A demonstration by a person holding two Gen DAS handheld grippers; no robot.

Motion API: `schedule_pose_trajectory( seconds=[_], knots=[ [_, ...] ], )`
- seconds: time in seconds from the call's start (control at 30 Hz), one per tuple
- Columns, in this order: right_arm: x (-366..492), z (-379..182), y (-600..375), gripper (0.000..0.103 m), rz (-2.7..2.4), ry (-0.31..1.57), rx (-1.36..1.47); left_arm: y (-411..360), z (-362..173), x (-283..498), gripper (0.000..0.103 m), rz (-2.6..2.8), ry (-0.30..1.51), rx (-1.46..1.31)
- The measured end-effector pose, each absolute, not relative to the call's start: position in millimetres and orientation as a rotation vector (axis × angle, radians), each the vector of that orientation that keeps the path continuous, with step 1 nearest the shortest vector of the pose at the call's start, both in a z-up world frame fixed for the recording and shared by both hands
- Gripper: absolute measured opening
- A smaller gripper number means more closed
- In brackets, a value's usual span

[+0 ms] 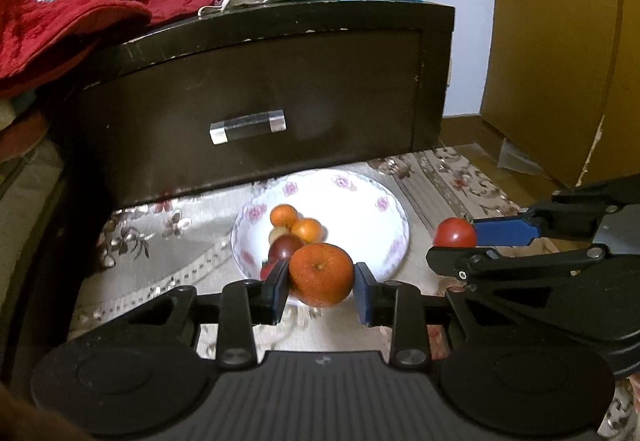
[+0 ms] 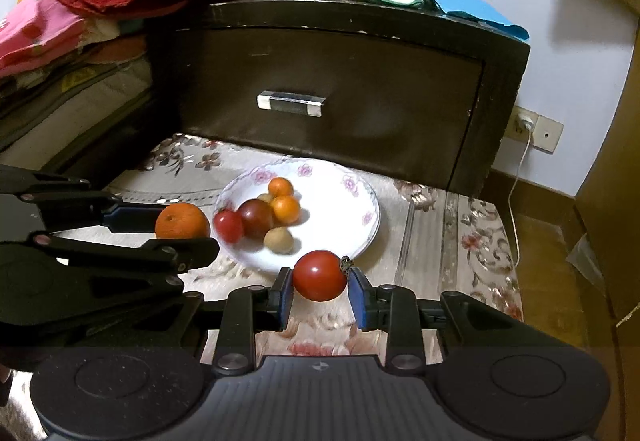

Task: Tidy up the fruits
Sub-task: 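Carry the tangerine and red tomato in both tools over the white bowl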

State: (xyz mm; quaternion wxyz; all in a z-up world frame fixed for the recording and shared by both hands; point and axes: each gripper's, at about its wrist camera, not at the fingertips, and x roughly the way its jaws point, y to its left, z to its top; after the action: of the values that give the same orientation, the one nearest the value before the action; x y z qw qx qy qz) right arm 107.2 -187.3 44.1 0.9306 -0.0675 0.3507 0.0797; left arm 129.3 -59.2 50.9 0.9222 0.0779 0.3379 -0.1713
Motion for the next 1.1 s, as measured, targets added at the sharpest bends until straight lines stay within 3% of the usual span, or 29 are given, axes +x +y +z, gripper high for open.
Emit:
schedule_pose_trajectory(
  seconds=[0.57, 1.1],
  knots=[
    [193.8, 18.9, -194.4, 0.028, 0.191, 0.748, -0.106, -62.0, 22.0, 210.9, 0.038, -0.336, 0.753, 0.132],
    [222.7, 1.8, -194.1, 0.03, 0.205, 0.781, -0.112, -60.9, 6.7, 233.6, 0.039, -0.329, 0.8, 0.113]
  ],
)
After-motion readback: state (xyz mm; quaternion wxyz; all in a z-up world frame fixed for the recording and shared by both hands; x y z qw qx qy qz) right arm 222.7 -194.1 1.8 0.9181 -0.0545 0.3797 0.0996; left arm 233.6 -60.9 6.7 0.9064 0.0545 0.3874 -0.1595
